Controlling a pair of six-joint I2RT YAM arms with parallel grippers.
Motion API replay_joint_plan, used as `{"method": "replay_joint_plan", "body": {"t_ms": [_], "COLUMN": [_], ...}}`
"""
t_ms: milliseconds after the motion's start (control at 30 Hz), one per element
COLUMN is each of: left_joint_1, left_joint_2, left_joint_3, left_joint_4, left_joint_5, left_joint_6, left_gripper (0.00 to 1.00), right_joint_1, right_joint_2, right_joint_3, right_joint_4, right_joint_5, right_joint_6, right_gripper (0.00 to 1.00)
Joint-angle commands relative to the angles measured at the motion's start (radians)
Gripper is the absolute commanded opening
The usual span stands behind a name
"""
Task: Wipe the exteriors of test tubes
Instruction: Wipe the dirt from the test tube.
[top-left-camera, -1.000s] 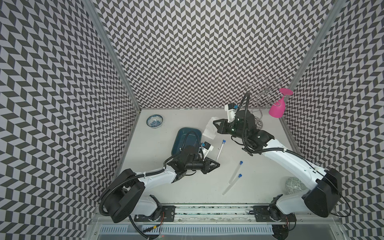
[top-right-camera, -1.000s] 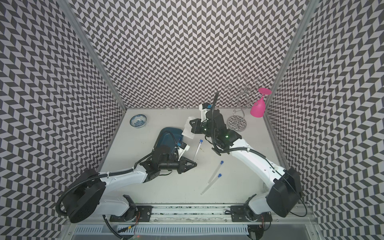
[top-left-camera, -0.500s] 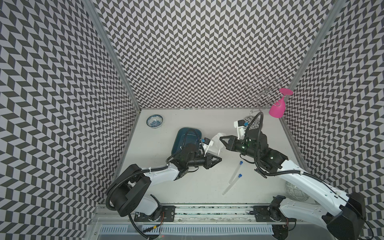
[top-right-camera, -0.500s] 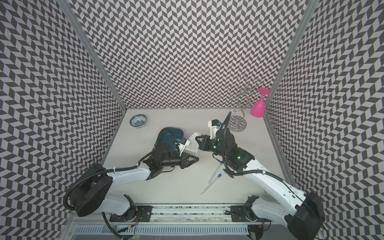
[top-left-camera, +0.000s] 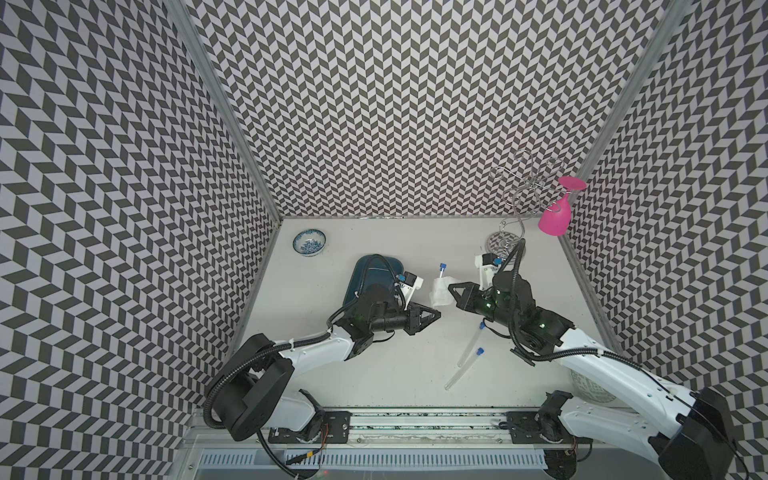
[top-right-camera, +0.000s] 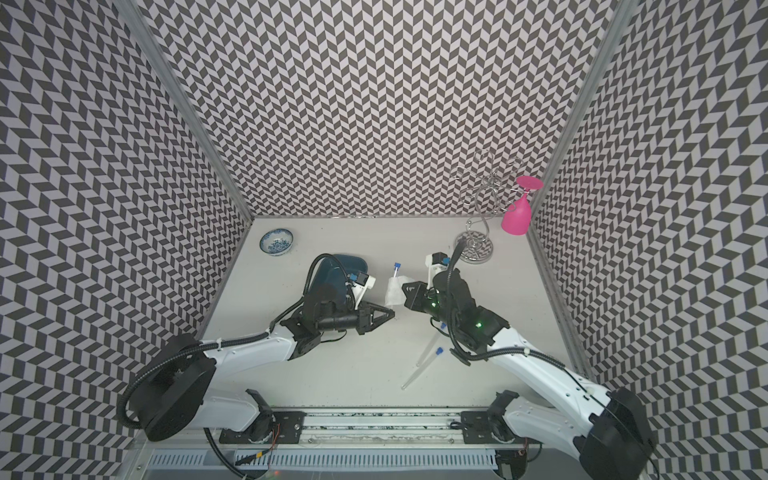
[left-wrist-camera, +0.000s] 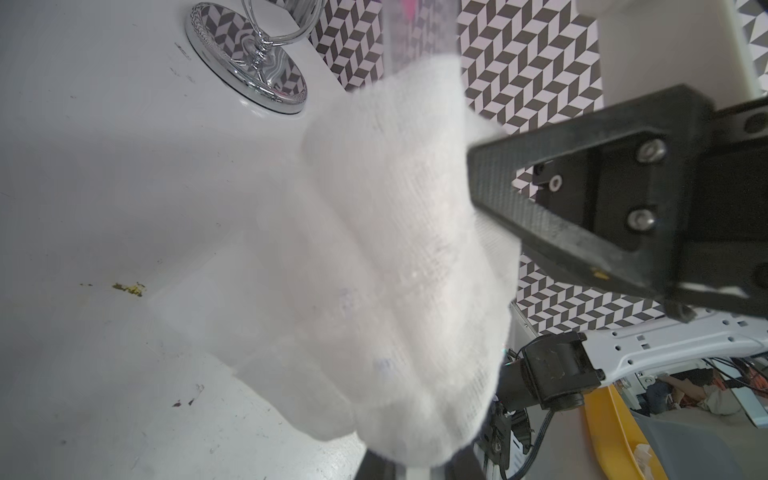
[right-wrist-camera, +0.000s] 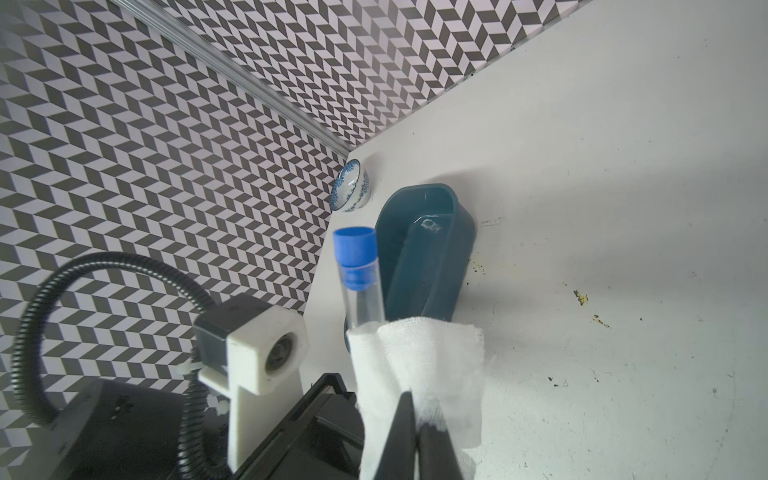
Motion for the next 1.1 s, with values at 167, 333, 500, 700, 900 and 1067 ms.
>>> {"method": "replay_joint_plan", "body": {"t_ms": [167, 333, 500, 700, 900, 1067], "left_joint_1": [0.016, 0.035, 0.054, 0.093, 0.101, 0.099], "left_joint_2": [-0.068, -0.074, -0.089, -0.11, -0.12, -0.124], "left_joint_3": [-0.003, -0.009, -0.02, -0.042, -0.051, -0.072], "left_joint_4": [-0.052, -0.032, -0.033, -0.03, -0.036, 0.008], "left_joint_5": [0.018, 0.049, 0.057, 0.078, 0.083, 0.08], "left_joint_6": [0.03, 0.01, 0.009, 0.002, 0.004, -0.024], "left_gripper": [0.2, 0.2, 0.2, 0.2, 0.2, 0.17], "right_joint_1": [0.002, 0.002, 0.002, 0.002, 0.003, 0.008], "right_joint_2": [0.051, 0.038, 0.01, -0.003, -0.01, 0.048], "right_joint_3": [-0.003, 0.01, 0.028, 0.074, 0.03, -0.014], "right_joint_4": [0.077, 0.064, 0.013, -0.075, 0.084, 0.189], "right_joint_5": [-0.083, -0.093, -0.06, -0.021, -0.197, -0.297], "right_joint_6": [-0.041, -0.068, -0.091, -0.137, -0.138, -0.086], "right_gripper": [0.18, 0.34, 0.44, 0.46, 0.47, 0.44]}}
